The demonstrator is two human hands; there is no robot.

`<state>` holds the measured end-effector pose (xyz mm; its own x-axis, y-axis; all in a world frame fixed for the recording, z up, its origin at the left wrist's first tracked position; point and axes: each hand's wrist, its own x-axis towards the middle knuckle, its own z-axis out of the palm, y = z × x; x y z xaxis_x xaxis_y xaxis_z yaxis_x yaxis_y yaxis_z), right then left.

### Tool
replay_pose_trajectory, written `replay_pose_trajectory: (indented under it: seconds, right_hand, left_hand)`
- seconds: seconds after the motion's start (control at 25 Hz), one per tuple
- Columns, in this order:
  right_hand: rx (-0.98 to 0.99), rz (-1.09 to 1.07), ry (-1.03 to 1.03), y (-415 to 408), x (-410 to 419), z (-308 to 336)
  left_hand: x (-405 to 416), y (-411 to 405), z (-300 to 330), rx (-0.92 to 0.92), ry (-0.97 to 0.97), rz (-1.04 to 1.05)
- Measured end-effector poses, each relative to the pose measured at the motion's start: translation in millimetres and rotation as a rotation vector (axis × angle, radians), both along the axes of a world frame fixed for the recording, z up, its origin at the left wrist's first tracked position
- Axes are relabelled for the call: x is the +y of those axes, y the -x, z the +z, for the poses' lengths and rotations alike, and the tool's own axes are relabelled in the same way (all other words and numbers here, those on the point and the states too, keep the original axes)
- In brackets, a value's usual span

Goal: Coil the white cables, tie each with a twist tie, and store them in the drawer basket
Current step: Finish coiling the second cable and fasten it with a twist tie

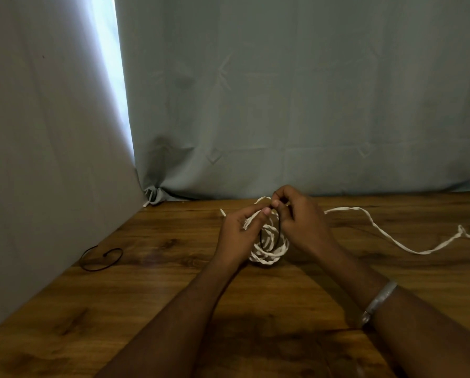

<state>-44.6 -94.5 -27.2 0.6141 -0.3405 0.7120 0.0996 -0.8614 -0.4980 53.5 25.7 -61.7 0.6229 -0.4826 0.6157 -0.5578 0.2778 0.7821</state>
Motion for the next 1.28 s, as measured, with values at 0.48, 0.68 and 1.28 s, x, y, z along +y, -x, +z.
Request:
replay_pose_trajectory:
  seconds: [0.48,0.68,1.28]
  right_hand:
    - [-0.129,0.128,-0.236,-2.9,-9.8,2.8]
    - [-0.422,0.11,-0.484,-2.9,-13.3,12.1]
    - [-0.249,0.049,-0.521,-10.4,-15.1,1.0]
  left_hand:
    - [-1.9,4.1,4.3,0.198,-0.047,0.034]
    - [-0.9,6.3,6.8,0.231,-0.056,0.031]
    - [-6.7,4.9,2.9,0.257,0.038,-0.028]
